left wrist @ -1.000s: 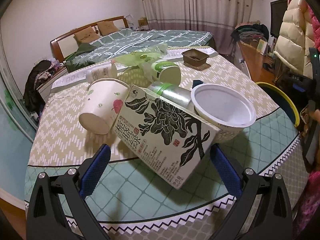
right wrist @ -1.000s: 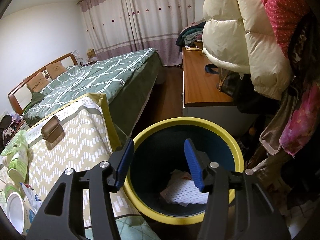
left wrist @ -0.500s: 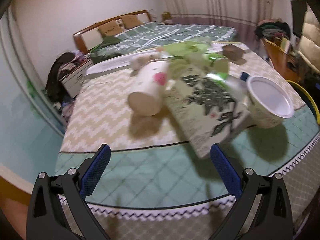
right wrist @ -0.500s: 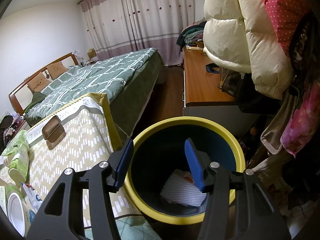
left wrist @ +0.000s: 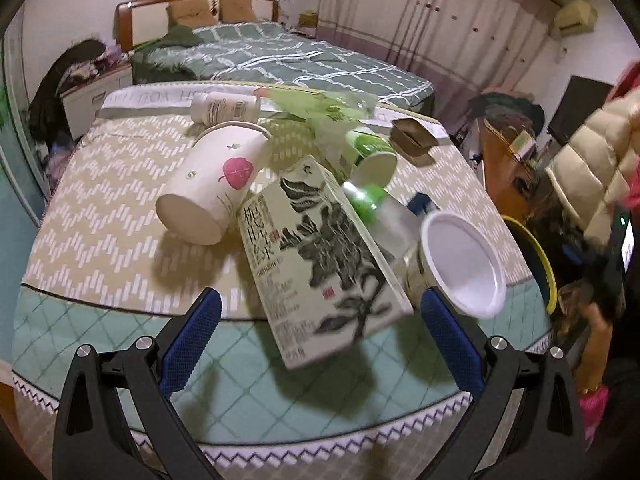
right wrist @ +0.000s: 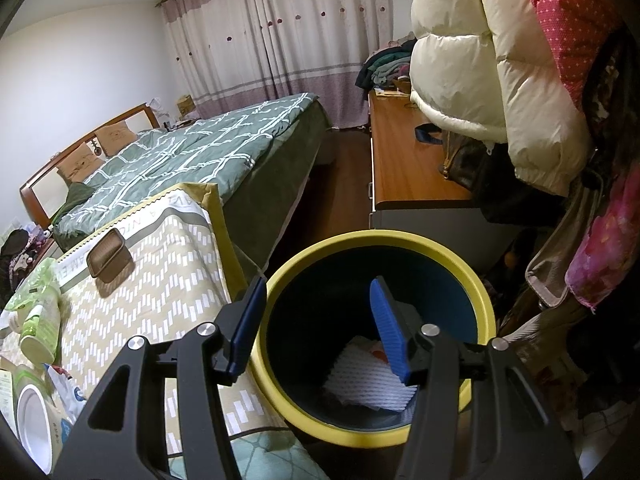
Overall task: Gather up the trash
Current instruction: 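Move the left gripper to the printed tea box and grasp it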
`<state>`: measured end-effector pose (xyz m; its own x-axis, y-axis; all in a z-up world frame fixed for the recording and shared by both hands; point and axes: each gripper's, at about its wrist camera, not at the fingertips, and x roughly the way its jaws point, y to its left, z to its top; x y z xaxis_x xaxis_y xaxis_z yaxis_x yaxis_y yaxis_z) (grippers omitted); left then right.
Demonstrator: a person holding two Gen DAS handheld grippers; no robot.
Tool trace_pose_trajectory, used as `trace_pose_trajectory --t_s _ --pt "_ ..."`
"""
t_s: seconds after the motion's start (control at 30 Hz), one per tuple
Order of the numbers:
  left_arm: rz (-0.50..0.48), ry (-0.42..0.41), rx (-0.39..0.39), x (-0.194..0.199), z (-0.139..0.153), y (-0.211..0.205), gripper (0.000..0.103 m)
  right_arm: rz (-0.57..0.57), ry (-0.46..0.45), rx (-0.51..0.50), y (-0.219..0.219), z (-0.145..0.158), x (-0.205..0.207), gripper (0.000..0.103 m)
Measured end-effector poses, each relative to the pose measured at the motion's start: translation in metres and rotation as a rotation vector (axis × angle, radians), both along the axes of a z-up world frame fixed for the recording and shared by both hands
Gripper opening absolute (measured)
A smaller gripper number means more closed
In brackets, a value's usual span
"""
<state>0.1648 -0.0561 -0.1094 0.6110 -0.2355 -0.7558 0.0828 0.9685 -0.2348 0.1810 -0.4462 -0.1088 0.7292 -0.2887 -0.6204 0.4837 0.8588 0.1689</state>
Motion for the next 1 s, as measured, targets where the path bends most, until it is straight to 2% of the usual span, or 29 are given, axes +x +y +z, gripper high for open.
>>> trace_pose_trajectory --t_s 0.27,0.37,0.5,0.6,0.83,1.0 --pt "-0.036 0.108 -0.035 0.033 -0.020 -0.004 0.098 0.010 0.006 0.000 0.003 -0.001 0.003 0.055" --pt "-0.053 0.166 -0.071 0.044 -0.033 -0.008 0.098 0.011 0.007 0.001 0.003 -0.001 0.003 0.056" --pt "-0.033 0.157 -0.019 0.050 -0.034 -0.014 0.096 0.015 0.007 0.001 0.004 -0.001 0.004 0.056" --pt "-0.003 0.121 0.120 0.051 -0.029 -0.026 0.096 0.017 0.006 0.002 0.004 -0.001 0.005 0.056" --pt "0.003 0.122 0.223 0.068 -0.035 -0.040 0.097 0.026 0.000 0.009 0.004 0.000 0.005 0.057" --pt "-0.026 0.113 0.301 0.066 -0.039 -0.047 0.097 0.029 -0.004 0.018 0.002 0.000 0.005 0.057"
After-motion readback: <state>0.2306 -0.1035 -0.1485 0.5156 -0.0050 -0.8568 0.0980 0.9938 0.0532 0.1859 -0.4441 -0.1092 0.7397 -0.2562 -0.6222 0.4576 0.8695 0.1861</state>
